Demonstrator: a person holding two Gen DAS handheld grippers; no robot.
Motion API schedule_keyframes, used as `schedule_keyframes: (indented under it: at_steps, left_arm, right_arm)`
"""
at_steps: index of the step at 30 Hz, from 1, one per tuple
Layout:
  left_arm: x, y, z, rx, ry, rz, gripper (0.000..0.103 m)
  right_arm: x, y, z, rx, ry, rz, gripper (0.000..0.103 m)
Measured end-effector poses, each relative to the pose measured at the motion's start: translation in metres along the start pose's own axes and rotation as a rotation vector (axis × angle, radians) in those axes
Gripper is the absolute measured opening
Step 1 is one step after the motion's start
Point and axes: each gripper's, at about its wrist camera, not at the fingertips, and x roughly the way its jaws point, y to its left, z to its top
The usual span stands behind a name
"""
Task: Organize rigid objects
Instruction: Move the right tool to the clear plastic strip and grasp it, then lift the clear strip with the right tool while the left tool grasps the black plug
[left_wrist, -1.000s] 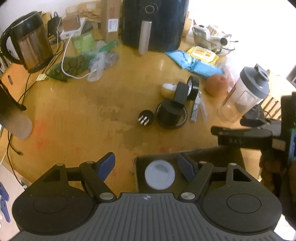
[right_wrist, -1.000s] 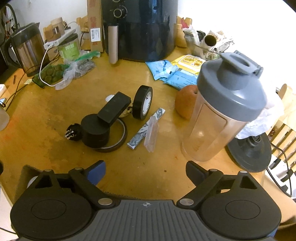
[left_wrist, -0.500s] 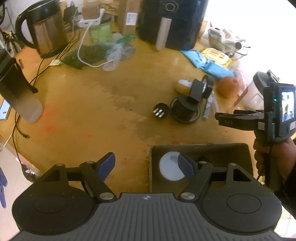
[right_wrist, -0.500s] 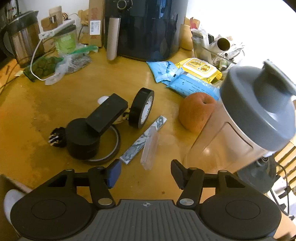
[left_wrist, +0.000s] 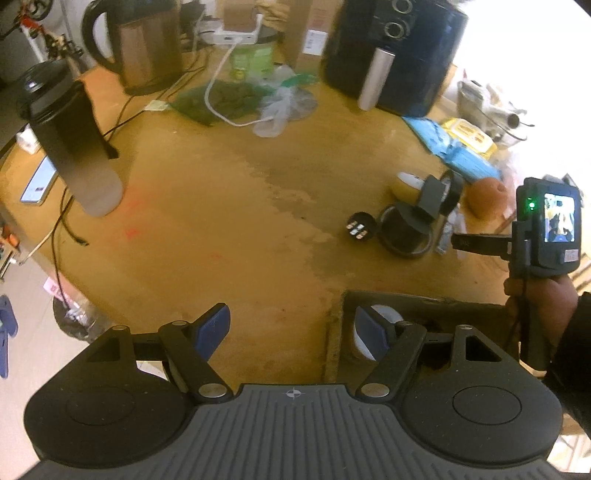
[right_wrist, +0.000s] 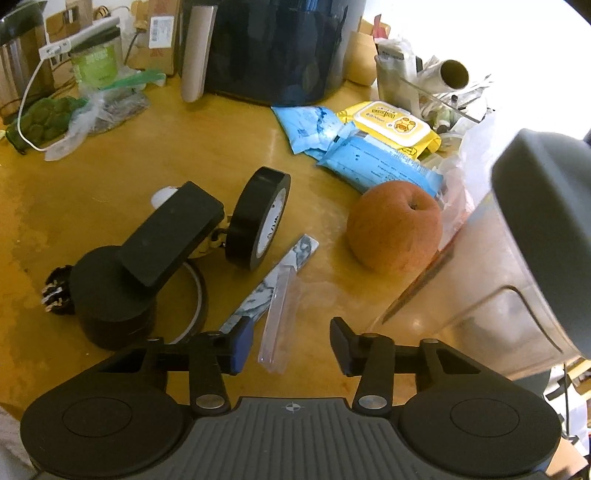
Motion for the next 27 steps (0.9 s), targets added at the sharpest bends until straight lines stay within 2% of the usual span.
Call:
schedule_keyframes:
  at_steps: [5,7,8,18,27]
  left_arm:
    - [-0.003,0.010,-0.003,-0.042,-0.003,0.022,0.075]
    - [-0.004,0.012,-0.005,-0.056,-0.002,0.028,0.075]
    - [-0.004,0.013,-0.005,-0.060,-0.001,0.030,0.075]
    - [-0.003,0.009,-0.006,-0.047,-0.001,0.024,0.075]
    - [0.001,-0.003,-0.004,-0.003,0.001,0.002,0.075]
  right_arm:
    - [0.012,0.001,0.002,0.009,0.029,-0.021,0.034]
    - [0.016,-0.001,0.003,0.020,0.054,-0.021,0.015]
    - [0.018,-0.002,0.003,0.026,0.064,-0.029,0.011]
    - [0.005,-0.009,0.000,0.065,0.056,-0.028,0.010]
    - [-0.022,-0.014,-0.001,0.119,0.027,0.050,0.010]
